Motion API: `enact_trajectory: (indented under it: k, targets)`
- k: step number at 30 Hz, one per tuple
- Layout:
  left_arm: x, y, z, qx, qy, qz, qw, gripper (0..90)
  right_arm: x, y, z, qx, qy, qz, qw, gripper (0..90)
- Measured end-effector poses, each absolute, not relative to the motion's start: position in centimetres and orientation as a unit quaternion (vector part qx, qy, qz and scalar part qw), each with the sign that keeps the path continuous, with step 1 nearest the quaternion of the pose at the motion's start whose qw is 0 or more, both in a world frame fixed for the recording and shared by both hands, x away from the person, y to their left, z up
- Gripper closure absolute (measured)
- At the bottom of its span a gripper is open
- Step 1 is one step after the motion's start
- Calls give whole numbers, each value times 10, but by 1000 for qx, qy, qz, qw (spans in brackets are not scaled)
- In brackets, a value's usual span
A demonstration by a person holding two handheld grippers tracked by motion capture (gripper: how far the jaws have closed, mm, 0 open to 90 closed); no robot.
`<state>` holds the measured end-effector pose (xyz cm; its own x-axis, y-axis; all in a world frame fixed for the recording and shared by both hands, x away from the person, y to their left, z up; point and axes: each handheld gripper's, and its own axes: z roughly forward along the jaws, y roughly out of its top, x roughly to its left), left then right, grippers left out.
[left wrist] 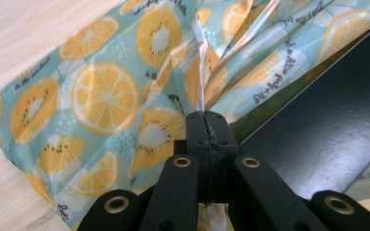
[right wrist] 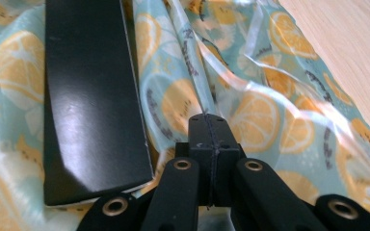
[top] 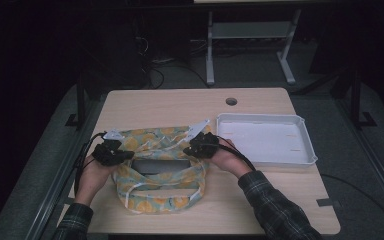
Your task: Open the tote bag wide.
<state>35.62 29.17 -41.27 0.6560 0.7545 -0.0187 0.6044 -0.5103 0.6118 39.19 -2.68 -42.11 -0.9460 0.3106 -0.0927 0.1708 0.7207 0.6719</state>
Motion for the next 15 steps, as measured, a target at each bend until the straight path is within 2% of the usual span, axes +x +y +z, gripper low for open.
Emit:
enact_trajectory:
  k: [2, 15]
  targets:
    - [357, 295, -416, 863, 400, 132, 280, 900, 392, -28, -422, 136, 924, 343, 100, 895]
    - [359, 307, -433, 865, 413, 98, 269, 900, 393, -34, -435, 142, 933, 319, 87, 895]
